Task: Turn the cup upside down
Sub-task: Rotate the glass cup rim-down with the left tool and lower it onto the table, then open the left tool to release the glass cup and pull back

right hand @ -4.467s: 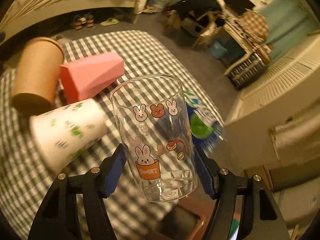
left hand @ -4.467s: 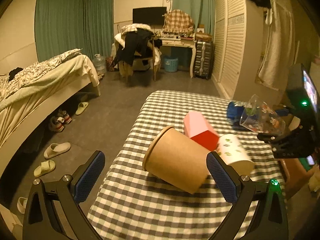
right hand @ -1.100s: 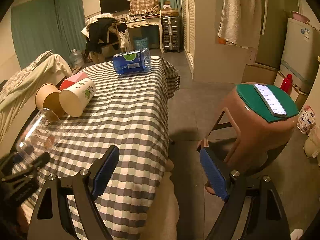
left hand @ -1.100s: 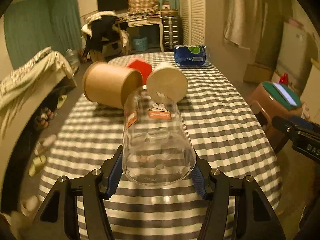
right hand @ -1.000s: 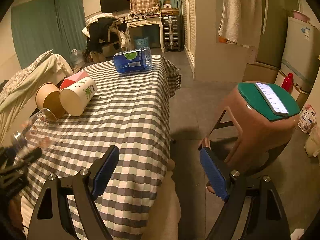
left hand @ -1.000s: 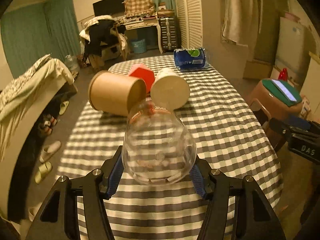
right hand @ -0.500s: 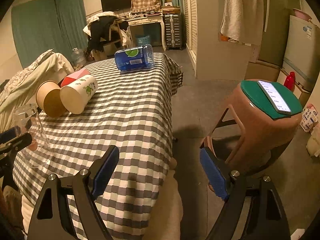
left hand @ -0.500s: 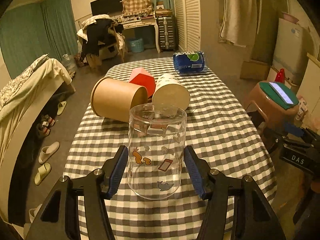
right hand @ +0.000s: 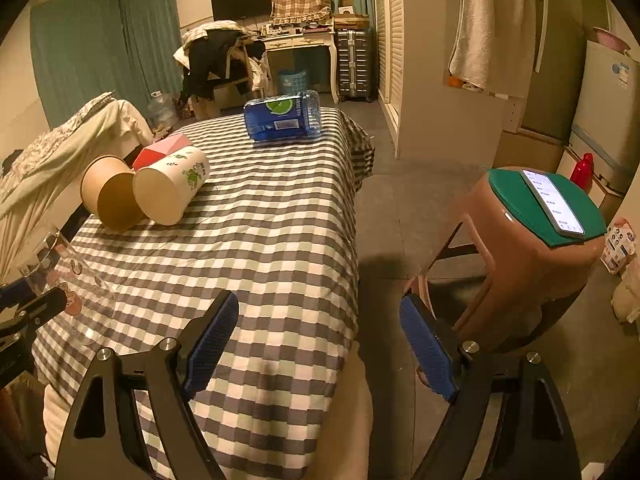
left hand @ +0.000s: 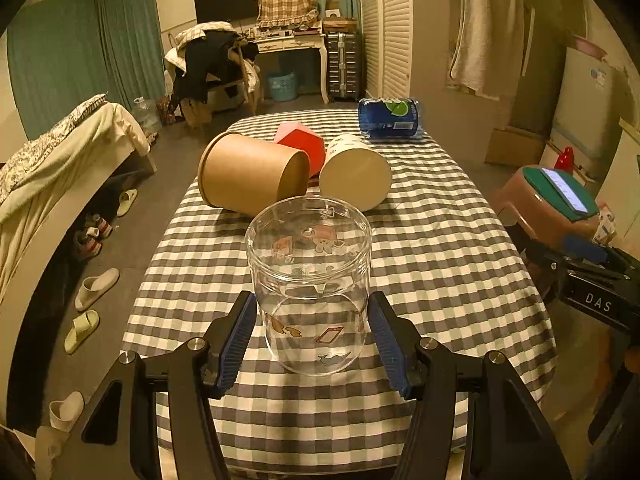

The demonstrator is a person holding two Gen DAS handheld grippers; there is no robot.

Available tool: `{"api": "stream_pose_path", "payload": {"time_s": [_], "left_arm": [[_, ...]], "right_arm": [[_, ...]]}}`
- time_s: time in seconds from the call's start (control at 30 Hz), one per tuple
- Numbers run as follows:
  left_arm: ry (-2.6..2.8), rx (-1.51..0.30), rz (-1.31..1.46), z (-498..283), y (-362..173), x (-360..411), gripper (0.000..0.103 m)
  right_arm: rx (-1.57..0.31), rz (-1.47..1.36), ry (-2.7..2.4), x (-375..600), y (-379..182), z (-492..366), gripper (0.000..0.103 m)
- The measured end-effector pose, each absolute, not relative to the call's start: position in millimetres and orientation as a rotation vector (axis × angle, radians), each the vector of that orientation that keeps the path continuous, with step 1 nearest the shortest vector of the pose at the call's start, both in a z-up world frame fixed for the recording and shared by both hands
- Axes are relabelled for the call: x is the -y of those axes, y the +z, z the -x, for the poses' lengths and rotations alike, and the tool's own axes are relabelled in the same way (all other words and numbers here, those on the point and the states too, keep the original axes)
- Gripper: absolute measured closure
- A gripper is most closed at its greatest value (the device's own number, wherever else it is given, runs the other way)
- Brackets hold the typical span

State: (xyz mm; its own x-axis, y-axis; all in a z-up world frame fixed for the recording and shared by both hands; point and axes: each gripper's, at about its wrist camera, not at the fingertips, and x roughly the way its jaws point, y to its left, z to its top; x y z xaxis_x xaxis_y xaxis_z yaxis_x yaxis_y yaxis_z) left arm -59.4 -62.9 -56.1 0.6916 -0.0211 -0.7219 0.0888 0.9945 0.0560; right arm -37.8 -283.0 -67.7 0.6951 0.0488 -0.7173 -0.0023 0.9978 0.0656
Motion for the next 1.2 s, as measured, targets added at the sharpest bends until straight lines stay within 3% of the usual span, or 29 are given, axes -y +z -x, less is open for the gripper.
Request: {"api": "stream_pose_path", "payload": {"time_s": [0.47, 1.2], "left_arm": [[-0.122, -0.773, -0.087, 72.8, -43.6, 55.3, 0.043], [-0.118, -0.559, -0.003, 102.0, 26.3, -3.9, 0.042]], "right_arm": [[-0.772, -0.012, 0.0, 269.5, -46.7, 56.2, 0.02], [-0.51, 0.083, 0.03, 179.4, 56.1, 122.5, 0.02]]}}
